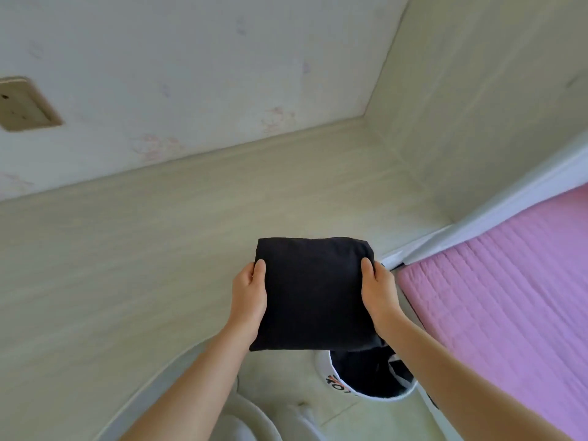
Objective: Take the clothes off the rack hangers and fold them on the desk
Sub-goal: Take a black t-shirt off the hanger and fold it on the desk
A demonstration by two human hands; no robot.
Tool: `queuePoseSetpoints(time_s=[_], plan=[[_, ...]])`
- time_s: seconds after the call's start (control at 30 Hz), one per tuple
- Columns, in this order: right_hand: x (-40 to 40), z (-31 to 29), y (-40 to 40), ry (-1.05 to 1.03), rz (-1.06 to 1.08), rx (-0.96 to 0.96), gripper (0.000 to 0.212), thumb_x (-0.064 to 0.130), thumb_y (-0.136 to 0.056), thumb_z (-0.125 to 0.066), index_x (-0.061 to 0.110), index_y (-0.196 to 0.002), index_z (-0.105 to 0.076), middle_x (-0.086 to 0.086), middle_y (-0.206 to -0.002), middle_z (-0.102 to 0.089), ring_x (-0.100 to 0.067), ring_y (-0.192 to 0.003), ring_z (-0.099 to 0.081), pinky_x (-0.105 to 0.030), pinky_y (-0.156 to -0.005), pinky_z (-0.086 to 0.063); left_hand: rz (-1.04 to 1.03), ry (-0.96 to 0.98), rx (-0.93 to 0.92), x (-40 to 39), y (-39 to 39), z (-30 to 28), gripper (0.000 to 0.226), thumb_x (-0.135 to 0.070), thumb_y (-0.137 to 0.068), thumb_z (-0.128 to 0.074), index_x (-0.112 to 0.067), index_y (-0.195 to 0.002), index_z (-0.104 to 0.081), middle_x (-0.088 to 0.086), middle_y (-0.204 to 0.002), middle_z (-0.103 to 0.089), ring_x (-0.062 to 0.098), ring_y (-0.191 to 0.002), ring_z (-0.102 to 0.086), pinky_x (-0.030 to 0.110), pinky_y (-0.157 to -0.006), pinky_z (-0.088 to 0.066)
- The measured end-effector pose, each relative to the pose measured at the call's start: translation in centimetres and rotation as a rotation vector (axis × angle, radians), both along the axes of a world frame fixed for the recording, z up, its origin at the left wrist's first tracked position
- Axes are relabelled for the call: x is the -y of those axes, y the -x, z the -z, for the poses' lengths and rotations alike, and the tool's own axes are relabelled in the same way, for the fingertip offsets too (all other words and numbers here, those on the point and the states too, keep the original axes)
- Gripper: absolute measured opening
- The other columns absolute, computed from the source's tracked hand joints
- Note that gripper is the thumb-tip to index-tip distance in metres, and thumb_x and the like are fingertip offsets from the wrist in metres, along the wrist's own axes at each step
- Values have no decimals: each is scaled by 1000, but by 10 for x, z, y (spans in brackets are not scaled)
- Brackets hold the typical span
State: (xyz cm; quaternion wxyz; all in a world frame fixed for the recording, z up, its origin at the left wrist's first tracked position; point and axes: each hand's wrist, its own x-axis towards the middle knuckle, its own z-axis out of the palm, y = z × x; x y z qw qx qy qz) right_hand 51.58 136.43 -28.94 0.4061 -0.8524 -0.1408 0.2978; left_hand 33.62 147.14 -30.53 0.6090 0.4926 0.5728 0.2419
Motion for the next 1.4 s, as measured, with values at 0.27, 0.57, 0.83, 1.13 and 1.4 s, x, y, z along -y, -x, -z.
queuePoseSetpoints(time_s=[0.27,0.57,0.83,1.13,1.4], plan=[[140,37,-67,15,298,-70,26,31,-103,-36,19,-101,-59,10,-90,-61,-6,-84,-55,-31,-84,-39,317,261,-63,90,-102,48,31,-44,-96,-48,-18,-88,-63,-3,-91,-62,17,-88,-59,41,-89,-51],[219,114,-90,87,506,-154,26,29,-102,-39,13,-100,-60,0,-93,-64,-16,-86,-59,-35,-77,-43,557,416,-203,132,-167,119,32,-37,-103,-41,-17,-114,-63,-1,-111,-65,18,-100,-61,37,-89,-49],[244,241,-91,100,749,-326,21,22,-100,-41,10,-94,-57,-3,-88,-59,-19,-80,-52,-31,-67,-40,584,568,-337,150,-198,241,39,-39,-101,-43,-18,-131,-56,5,-124,-62,27,-110,-59,46,-99,-48],[244,365,-115,75,830,-385,22,16,-97,-42,-1,-97,-56,-5,-83,-52,-19,-74,-45,-29,-64,-38,586,459,-467,149,-231,361,18,-19,-95,-51,-18,-78,-56,3,-93,-63,25,-90,-58,38,-84,-48],[242,430,-128,115,816,-355,29,16,-98,-43,15,-126,-54,1,-103,-62,-18,-92,-58,-31,-88,-47,695,438,-561,153,-252,422,15,-7,-88,-49,-17,-83,-59,4,-89,-58,26,-86,-52,39,-86,-47]])
